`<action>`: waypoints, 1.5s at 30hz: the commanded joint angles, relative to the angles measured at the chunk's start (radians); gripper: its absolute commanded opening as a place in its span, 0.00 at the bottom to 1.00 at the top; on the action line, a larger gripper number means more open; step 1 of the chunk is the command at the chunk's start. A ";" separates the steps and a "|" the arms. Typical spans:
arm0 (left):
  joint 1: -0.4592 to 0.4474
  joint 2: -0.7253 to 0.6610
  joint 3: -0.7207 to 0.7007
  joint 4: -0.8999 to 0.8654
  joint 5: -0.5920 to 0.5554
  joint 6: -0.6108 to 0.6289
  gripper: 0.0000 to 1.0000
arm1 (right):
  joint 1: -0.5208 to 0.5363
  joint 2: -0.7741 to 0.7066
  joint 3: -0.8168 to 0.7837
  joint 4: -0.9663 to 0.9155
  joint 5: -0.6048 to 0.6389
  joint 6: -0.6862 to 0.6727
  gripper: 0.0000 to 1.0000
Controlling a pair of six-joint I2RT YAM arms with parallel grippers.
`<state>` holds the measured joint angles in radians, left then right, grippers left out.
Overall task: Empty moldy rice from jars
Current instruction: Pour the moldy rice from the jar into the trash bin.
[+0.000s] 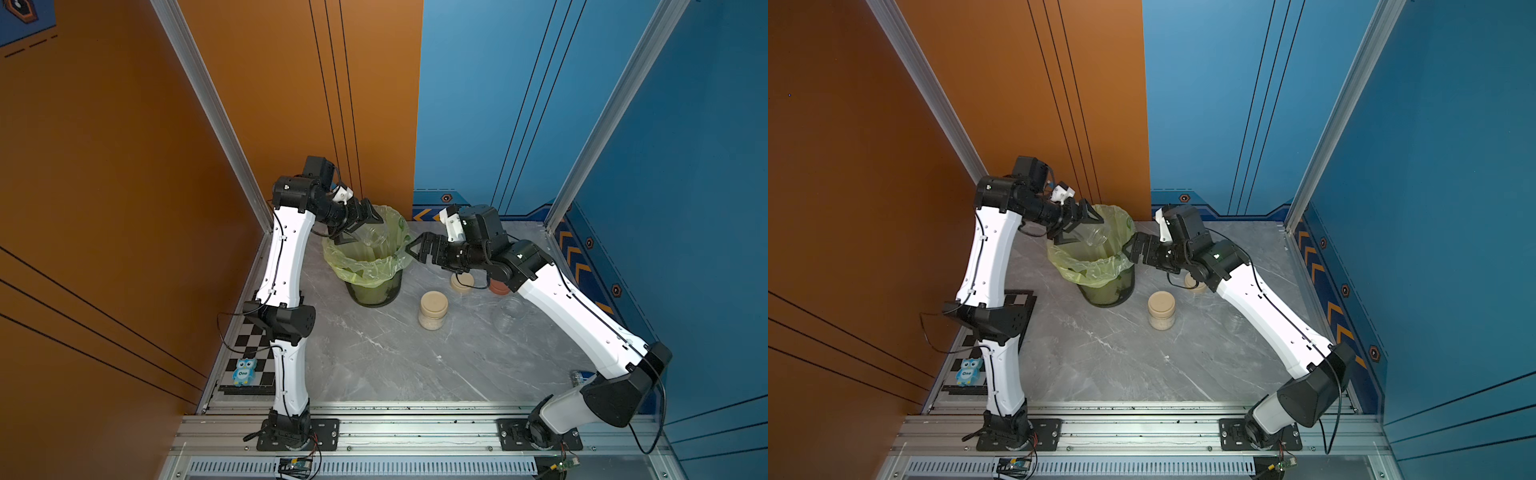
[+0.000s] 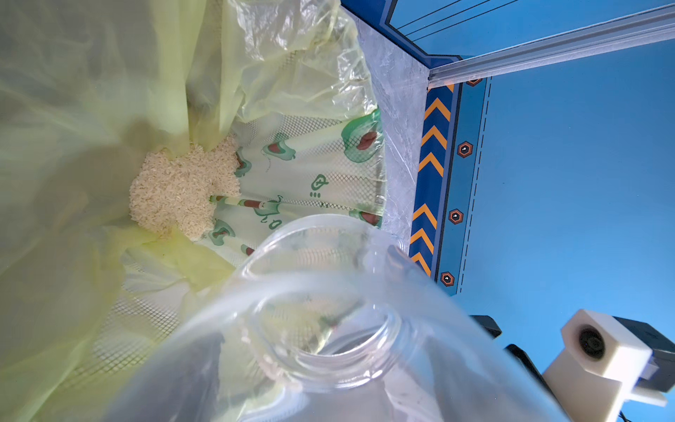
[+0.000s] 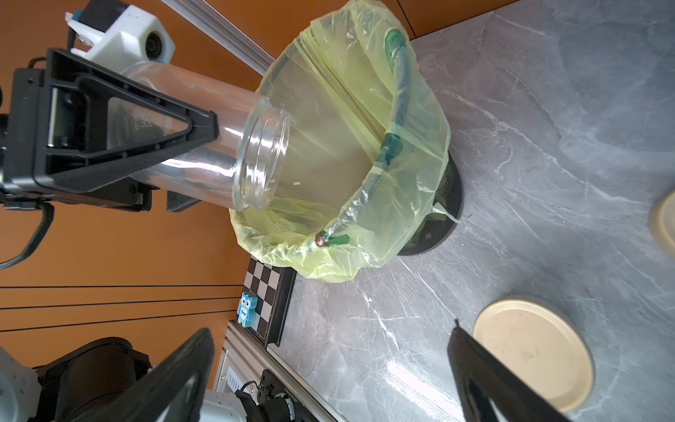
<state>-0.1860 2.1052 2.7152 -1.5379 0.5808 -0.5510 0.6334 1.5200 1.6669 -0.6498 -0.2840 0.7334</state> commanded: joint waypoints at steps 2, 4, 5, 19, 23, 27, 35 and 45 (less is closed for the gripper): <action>-0.006 -0.040 0.006 0.028 -0.097 0.036 0.00 | -0.006 -0.010 -0.013 0.022 -0.003 0.010 1.00; -0.037 -0.058 0.008 0.029 -0.235 0.090 0.00 | -0.006 -0.013 -0.017 0.022 -0.002 0.011 1.00; -0.063 -0.066 0.013 0.027 -0.345 0.128 0.00 | -0.009 -0.014 -0.020 0.022 -0.002 0.013 1.00; -0.296 -0.120 -0.156 0.194 -1.067 0.344 0.00 | -0.023 -0.020 -0.038 0.022 -0.010 0.033 1.00; -0.300 -0.120 -0.133 0.193 -1.058 0.366 0.00 | -0.027 -0.016 -0.035 0.021 -0.009 0.035 1.00; -0.303 -0.137 -0.102 0.189 -1.024 0.403 0.00 | -0.034 -0.010 -0.030 0.022 -0.013 0.037 1.00; -0.278 -0.189 -0.144 0.133 -0.826 0.388 0.00 | -0.034 -0.009 -0.042 0.022 -0.023 0.041 1.00; -0.172 0.086 -0.001 -0.202 -0.355 0.255 0.00 | -0.026 -0.013 -0.050 0.024 -0.038 0.050 1.00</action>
<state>-0.3691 2.1201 2.7029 -1.5879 0.0193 -0.2356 0.6022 1.5200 1.6344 -0.6426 -0.3115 0.7677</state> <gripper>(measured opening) 0.872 0.998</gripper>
